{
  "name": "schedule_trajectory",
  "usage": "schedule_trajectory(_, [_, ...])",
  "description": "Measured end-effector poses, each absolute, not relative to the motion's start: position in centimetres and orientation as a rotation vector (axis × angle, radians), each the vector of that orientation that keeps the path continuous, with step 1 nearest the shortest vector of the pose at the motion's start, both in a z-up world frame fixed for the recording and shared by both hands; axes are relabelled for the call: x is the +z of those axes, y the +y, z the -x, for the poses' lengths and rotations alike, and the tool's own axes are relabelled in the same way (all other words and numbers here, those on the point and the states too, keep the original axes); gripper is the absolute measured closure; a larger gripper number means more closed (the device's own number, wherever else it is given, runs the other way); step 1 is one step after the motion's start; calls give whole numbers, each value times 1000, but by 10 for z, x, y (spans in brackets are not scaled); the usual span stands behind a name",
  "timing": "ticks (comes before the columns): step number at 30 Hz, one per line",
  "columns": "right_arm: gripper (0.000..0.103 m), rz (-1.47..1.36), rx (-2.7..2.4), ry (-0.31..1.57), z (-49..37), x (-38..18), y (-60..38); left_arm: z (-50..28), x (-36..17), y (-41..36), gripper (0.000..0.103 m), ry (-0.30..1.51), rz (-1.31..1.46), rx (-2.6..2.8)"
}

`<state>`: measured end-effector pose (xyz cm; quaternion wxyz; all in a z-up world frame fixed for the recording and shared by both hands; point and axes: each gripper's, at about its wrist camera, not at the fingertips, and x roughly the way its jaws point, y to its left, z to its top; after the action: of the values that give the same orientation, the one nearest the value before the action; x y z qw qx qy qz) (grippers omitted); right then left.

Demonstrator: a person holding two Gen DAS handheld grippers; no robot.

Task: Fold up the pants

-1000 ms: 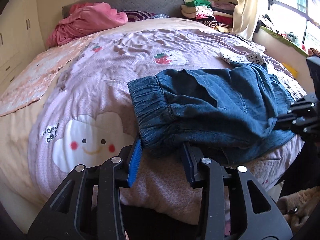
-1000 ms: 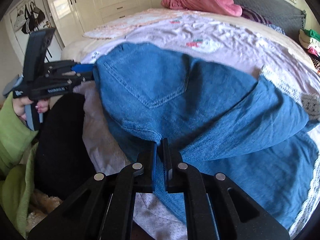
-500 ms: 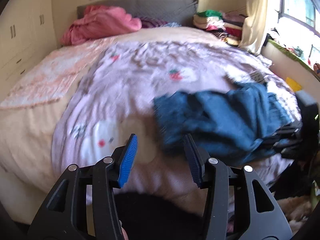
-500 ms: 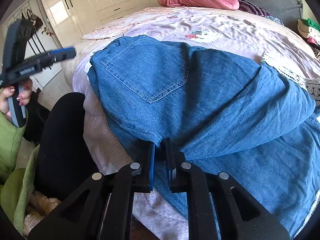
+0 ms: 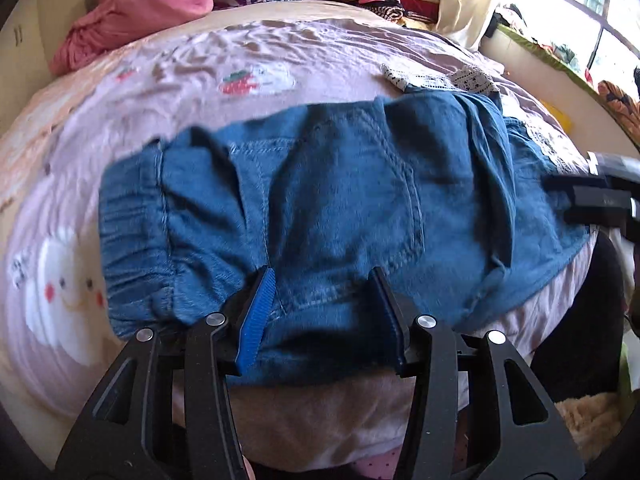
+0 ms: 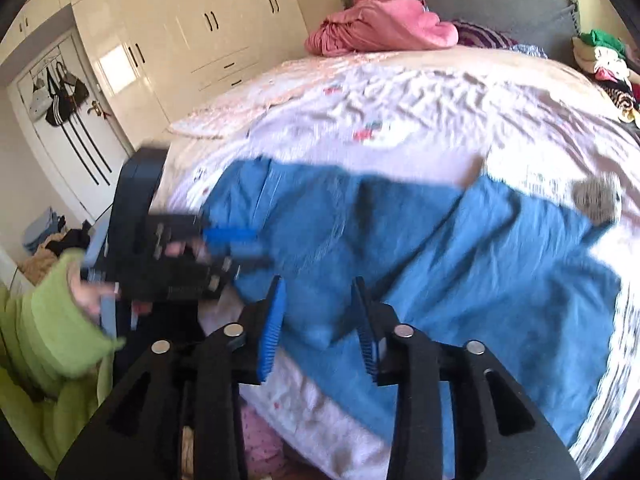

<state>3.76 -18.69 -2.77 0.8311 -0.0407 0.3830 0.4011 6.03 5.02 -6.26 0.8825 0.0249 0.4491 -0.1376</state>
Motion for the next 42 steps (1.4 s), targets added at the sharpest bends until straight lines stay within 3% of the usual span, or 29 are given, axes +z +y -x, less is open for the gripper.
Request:
schedule_trajectory(10, [68, 149, 761, 1037, -121, -82, -136, -57, -65, 52, 63, 921, -43, -297])
schedule_trajectory(17, [68, 50, 784, 988, -112, -66, -159, -53, -56, 53, 60, 891, -26, -314])
schedule_trajectory(22, [55, 14, 734, 885, -108, -27, -199, -43, -24, 47, 57, 825, -5, -358])
schedule_trajectory(28, [44, -8, 596, 825, -124, -4, -245, -46, 6, 13, 46, 760, -37, -445])
schedule_trajectory(35, [37, 1, 511, 829, -152, 1, -260, -76, -13, -43, 45, 824, -38, -575])
schedule_trajectory(42, [36, 36, 496, 870, -184, -5, -241, -103, -42, -72, 46, 892, -24, -603])
